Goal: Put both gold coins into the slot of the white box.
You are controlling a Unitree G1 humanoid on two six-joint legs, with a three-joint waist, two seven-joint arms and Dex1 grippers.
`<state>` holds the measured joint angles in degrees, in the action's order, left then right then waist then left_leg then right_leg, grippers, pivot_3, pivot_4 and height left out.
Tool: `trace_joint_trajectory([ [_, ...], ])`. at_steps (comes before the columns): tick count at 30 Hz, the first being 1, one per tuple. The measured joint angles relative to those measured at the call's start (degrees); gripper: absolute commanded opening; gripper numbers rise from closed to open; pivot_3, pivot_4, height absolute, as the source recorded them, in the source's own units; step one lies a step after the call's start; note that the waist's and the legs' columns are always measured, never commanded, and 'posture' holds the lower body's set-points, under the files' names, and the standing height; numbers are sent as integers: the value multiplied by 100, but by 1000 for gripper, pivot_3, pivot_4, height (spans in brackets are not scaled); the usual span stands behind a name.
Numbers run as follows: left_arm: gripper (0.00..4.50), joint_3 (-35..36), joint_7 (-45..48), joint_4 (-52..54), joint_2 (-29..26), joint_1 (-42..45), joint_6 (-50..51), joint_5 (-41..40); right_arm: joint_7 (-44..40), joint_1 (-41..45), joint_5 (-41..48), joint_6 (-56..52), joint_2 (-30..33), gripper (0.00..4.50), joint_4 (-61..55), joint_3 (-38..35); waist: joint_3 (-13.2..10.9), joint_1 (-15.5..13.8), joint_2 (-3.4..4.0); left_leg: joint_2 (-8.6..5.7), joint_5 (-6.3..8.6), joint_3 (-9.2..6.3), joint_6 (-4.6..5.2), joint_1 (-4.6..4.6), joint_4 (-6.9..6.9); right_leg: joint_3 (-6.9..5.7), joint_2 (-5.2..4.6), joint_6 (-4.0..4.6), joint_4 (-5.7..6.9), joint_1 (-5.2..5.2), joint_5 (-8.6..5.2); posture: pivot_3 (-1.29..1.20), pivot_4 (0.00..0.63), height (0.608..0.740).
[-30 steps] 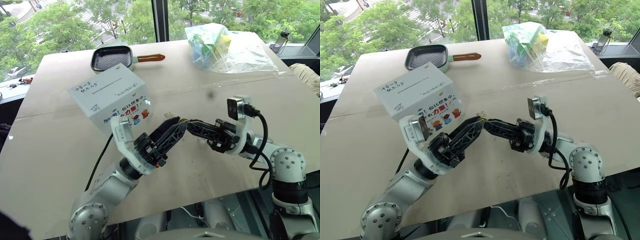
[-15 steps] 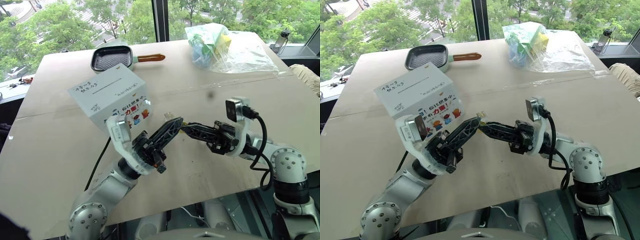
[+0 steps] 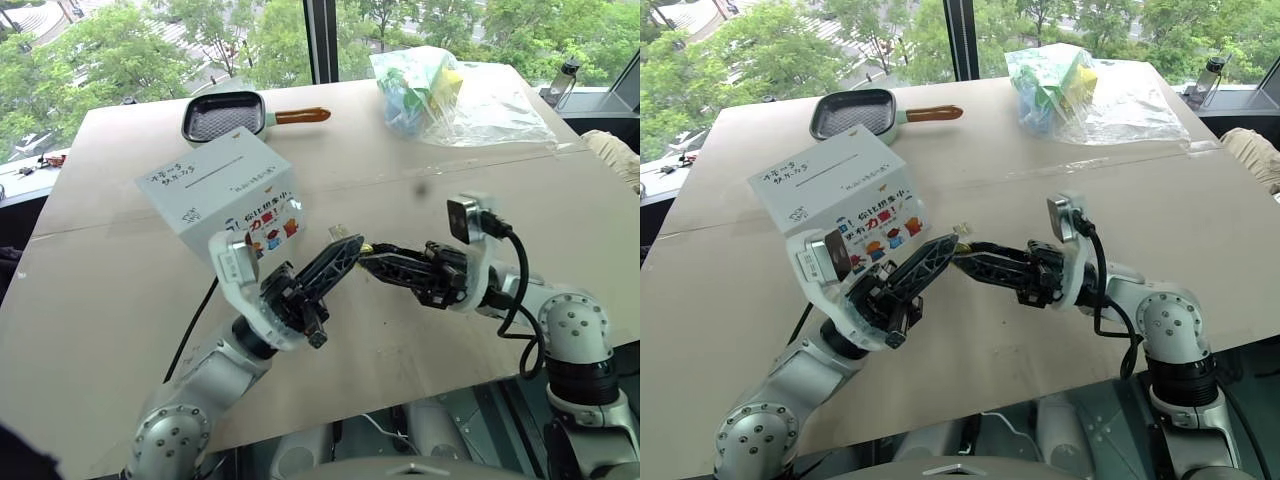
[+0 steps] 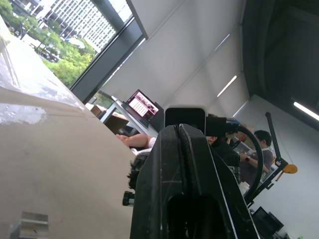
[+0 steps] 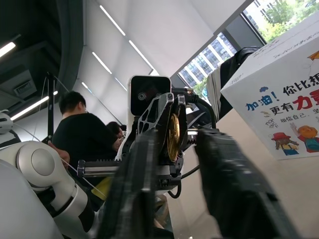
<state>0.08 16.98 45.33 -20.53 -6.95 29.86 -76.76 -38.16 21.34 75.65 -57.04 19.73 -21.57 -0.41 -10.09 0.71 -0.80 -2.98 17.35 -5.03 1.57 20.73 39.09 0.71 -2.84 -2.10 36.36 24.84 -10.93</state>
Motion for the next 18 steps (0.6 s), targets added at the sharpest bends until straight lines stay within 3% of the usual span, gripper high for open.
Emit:
trace_joint_trajectory([
  [1, 0, 56, 2, -8, -44, -60, -3, -49, 21, 1, -20, 29, -12, 3162, -1, -1, 0, -2, 1, 0, 0, -1, 0, 1, -2, 1, -1, 0, 0, 1, 0, 0, 150, 721],
  [8, 0, 703, -63, -100, -429, 18, -81, -573, -30, 0, -146, 50, 84, 3162, 0, 4, -1, -18, 1, 1, 0, -5, 0, 5, -2, -7, 0, 0, -7, 0, 0, 0, 150, 721],
  [16, 0, 1772, -171, -506, -2060, 1073, 94, -400, -665, 287, -2148, 1391, 474, 3162, 259, 298, -4, 5, 1, 2, -2, -3, -3, 0, -11, -19, 21, -2, -9, 2, -1, 0, 150, 721],
  [18, 0, 2134, 27, -834, -2951, 1434, 328, -192, -842, 396, -3098, 2225, 488, 3162, 436, 601, -11, 11, 0, 3, -15, -2, -26, 1, -21, -20, 28, -2, -13, 7, -1, 0, 150, 721],
])
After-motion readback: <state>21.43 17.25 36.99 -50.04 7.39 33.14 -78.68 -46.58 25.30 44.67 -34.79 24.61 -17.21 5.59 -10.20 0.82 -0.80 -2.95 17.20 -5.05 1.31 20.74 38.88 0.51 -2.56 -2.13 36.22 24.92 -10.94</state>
